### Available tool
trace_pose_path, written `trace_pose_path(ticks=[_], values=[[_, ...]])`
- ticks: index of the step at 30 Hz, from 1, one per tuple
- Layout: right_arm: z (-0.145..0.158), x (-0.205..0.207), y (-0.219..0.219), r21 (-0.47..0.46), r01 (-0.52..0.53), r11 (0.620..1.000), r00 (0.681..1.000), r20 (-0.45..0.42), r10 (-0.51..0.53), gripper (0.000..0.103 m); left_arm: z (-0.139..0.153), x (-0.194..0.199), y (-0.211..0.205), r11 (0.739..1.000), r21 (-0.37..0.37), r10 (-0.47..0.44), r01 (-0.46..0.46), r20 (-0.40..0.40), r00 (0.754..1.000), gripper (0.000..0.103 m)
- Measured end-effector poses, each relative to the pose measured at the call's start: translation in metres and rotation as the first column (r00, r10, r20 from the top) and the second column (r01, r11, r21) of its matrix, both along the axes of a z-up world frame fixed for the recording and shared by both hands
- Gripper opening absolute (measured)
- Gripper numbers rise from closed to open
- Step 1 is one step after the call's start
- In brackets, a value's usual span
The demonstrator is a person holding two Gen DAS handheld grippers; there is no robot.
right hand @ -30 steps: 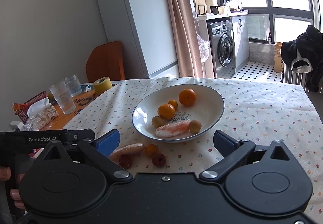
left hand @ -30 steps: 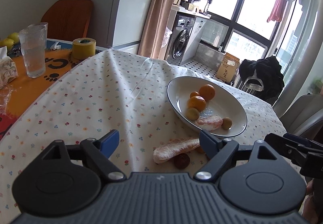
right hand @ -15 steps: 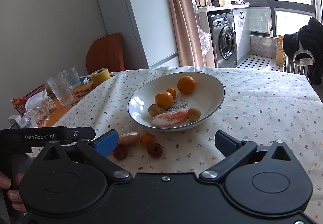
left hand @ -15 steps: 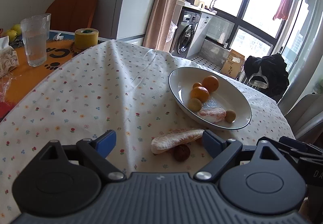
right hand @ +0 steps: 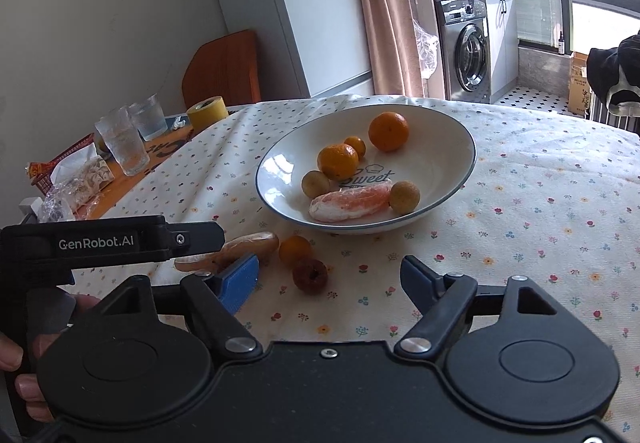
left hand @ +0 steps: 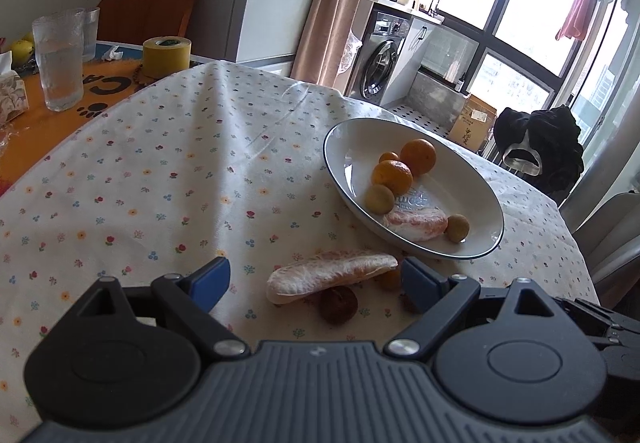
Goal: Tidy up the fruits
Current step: 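Grasp the long peeled pomelo segment with the left gripper while the right gripper grasps the red plum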
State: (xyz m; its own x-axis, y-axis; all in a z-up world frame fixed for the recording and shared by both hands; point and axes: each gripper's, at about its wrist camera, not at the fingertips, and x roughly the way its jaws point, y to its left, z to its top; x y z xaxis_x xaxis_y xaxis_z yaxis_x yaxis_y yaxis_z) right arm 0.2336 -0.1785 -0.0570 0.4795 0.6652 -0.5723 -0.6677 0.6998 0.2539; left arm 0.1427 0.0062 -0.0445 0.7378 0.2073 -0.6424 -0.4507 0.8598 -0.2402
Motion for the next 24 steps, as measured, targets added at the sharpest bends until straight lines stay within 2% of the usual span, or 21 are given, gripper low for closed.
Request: trace_pose_path(ticks=[6,10,13,17,20,24], values=[[-0.005,0.01,0.011,-0.017,-0.044,0.999,0.999,-0.03,0.043,0.062,-0.001,0.004,-0.001,1.0,0.006,0.022,-0.022,0.01,1.0,0.091],[-0.012,0.014,0.019,-0.021,-0.055,0.998,0.998,-0.044,0.054,0.058,-0.001,0.004,-0.001,0.999,0.03,0.034,-0.034,0.03,0.999,0.091],[-0.018,0.014,0.022,-0.013,-0.067,0.998,0.996,-0.054,0.066,0.053,-0.005,0.005,0.001,0.999,0.016,0.029,-0.03,0.03,0.999,0.091],[-0.025,0.016,0.028,-0.016,-0.064,0.998,0.997,-0.048,0.063,0.041,-0.012,0.008,0.001,1.0,-0.002,0.03,-0.03,0.018,0.999,0.091],[-0.025,0.015,0.03,-0.033,-0.063,0.997,0.998,-0.026,0.063,0.022,-0.017,0.01,-0.002,0.999,0.002,0.036,-0.036,0.011,0.999,0.091],[-0.025,0.017,0.024,-0.011,-0.066,0.998,0.997,-0.05,0.065,0.022,-0.023,0.014,-0.008,0.999,0.007,0.047,-0.047,-0.001,0.999,0.091]])
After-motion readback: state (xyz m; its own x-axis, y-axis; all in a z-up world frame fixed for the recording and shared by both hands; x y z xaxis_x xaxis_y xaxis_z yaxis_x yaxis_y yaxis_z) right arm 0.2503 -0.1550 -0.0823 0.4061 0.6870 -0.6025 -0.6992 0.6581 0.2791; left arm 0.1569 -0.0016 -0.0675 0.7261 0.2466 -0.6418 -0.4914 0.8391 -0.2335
